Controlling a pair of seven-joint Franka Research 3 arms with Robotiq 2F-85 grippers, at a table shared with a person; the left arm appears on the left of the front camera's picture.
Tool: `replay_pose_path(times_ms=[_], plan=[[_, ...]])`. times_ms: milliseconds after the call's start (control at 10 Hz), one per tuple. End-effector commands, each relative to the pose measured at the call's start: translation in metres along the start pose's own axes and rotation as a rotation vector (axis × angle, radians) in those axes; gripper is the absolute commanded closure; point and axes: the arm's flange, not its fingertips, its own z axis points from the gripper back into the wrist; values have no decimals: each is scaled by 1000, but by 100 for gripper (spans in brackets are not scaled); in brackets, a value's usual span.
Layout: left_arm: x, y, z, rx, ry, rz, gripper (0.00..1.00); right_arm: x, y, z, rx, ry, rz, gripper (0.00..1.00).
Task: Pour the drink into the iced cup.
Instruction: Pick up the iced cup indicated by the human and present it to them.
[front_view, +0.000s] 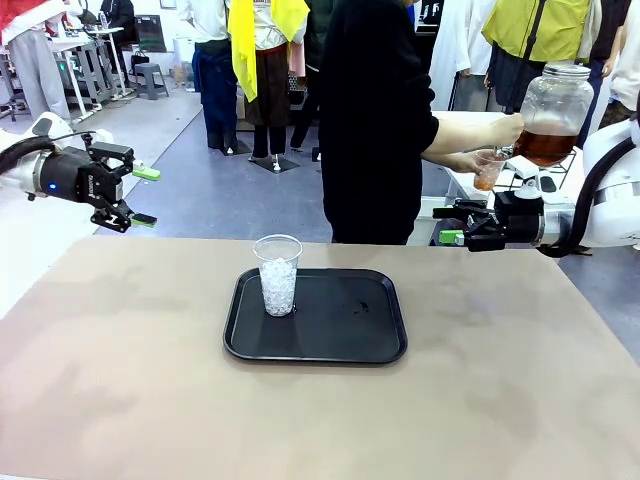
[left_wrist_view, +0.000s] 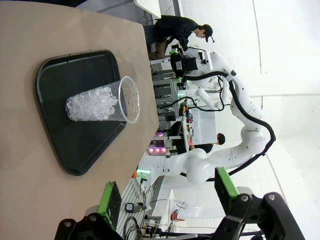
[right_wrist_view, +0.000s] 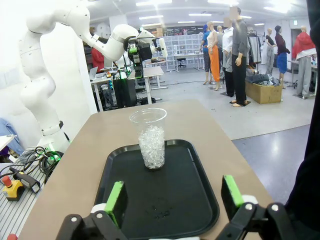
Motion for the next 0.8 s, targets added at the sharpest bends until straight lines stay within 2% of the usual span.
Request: replay_pose_path(times_ms=[0,700], plan=[[-2,-2,0,-4,-6,7,0,2,1,2,7,-8,-14,0],[-2,-2,0,-4,-6,7,0,2,1,2,7,-8,-14,0]])
